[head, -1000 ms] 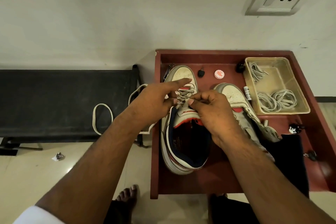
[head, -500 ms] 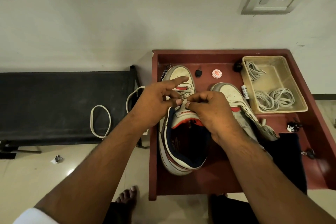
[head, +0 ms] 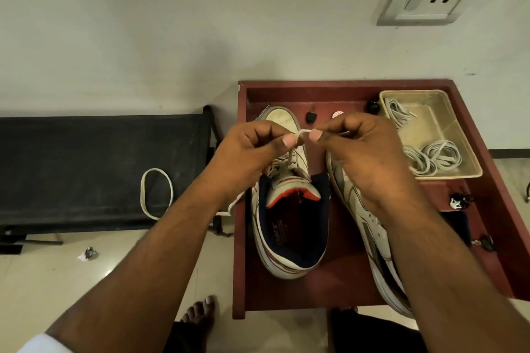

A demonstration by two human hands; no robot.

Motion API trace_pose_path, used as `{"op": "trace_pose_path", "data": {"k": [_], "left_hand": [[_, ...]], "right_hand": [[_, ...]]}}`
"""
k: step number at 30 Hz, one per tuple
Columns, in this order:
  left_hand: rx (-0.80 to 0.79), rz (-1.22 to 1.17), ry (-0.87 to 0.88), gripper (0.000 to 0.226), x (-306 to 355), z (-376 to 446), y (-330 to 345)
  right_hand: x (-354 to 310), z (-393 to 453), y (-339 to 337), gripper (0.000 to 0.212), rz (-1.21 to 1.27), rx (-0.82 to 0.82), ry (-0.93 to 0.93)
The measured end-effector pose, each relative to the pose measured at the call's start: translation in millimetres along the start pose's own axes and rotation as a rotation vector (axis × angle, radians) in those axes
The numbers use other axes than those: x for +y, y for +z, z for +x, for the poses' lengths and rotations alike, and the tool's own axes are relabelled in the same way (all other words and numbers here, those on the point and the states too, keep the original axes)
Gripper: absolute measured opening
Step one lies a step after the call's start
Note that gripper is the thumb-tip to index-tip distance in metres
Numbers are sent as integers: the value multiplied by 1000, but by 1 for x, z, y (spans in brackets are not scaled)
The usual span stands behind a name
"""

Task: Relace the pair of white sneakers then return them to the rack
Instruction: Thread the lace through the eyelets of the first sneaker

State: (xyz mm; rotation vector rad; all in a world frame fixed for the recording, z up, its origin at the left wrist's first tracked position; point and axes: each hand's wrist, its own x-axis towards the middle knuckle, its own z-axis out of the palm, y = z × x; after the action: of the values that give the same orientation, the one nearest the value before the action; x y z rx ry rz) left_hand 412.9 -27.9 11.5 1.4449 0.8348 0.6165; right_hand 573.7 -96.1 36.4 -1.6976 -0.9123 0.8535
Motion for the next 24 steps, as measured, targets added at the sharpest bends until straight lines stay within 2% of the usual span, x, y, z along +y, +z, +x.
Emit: {"op": "trace_pose_path", "data": {"k": [4,6,9,13,17,24], "left_hand": [[77,-153,-89,12,0,3,-2],[118,-181,-142,10,0,3,-2],[83,-38,-155,13,0,2,-1],[87,223,-179,5,-5,2,7],[138,405,-218,11,-6,2,11],[198,495,-199,13,-7,-1,28]], "right_hand": [[16,0,9,8,-62,-96,125],[21,1,10,20,-166,-159,196],[25,1,13,30,-304,-220,239],[29,6,16,25,-393,-167,209],[33,5,15,32,-299,-107,250],[33,6,13,31,-199,-100,308]]}}
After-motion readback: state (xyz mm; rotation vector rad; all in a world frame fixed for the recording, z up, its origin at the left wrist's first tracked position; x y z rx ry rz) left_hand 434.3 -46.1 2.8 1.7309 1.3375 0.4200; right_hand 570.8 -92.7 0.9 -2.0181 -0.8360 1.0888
